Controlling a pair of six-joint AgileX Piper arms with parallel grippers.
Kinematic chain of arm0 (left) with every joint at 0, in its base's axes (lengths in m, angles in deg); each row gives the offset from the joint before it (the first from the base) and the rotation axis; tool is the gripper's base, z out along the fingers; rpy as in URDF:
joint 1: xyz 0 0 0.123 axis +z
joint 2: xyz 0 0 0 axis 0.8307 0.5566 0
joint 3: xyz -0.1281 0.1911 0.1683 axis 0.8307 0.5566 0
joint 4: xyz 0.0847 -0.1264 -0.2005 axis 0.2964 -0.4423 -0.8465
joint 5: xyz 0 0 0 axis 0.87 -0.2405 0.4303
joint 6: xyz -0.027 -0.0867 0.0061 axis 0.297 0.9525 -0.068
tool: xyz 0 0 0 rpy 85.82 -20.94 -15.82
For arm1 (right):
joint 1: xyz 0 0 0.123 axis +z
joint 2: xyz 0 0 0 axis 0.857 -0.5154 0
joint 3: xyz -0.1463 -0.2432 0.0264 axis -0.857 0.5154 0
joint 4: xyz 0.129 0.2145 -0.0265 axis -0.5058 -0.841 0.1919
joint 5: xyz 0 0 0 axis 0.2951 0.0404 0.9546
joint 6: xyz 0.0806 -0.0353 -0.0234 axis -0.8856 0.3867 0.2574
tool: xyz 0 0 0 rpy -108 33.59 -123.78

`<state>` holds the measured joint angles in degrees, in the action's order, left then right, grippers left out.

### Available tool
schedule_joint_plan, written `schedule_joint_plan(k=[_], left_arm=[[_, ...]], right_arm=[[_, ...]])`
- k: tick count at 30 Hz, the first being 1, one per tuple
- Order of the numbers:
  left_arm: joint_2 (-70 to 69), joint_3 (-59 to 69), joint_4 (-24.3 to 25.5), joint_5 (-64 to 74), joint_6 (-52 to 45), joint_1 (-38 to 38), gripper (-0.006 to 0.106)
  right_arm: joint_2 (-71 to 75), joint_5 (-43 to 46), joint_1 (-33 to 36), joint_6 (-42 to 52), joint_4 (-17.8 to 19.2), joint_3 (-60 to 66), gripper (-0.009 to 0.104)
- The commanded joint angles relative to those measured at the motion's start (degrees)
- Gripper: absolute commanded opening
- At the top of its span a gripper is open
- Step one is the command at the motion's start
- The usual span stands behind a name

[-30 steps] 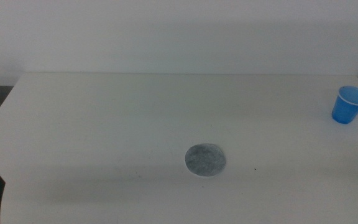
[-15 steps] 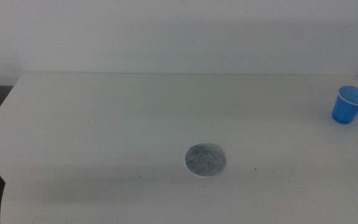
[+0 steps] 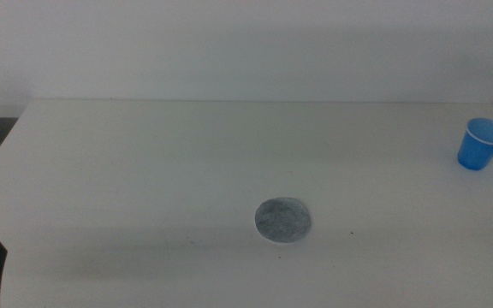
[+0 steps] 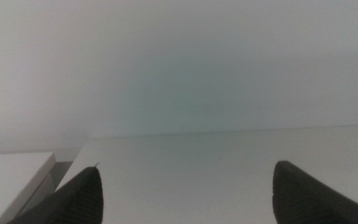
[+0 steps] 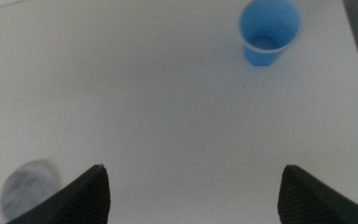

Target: Place an empty cup on a cup mat.

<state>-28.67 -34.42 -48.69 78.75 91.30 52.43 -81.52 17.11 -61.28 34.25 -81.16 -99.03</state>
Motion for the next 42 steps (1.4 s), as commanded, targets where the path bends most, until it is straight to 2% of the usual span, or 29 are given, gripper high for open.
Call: schedule_joint_plan(k=[1, 10, 21, 28, 40, 42], left_arm=[[0.27, -0.01, -0.12, -0.67, 0.13, -0.19, 0.094], [0.27, -0.01, -0.12, -0.67, 0.13, -0.19, 0.094], [0.27, -0.01, -0.12, -0.67, 0.26, -0.19, 0.094], [0.27, -0.01, -0.12, -0.67, 0.26, -0.19, 0.094], [0.27, -0.01, -0.12, -0.67, 0.2, -0.19, 0.094], [0.27, -0.01, -0.12, -0.67, 0.2, -0.19, 0.094]], right_arm=[[-5.6, -4.19, -2.24, 0.62, 1.45, -5.8, 0.092], [-21.85, -3.5, -9.03, -0.59, 2.24, -17.74, 0.091], [-35.01, 6.0, -11.75, -3.07, 4.91, -19.75, 0.09], [-39.44, 11.66, -12.0, -4.45, 3.32, -19.75, 0.079], [-44.21, 12.38, -12.0, -4.45, 2.72, -19.75, 0.076], [-44.73, 12.38, -12.0, -4.45, 2.72, -19.75, 0.073]])
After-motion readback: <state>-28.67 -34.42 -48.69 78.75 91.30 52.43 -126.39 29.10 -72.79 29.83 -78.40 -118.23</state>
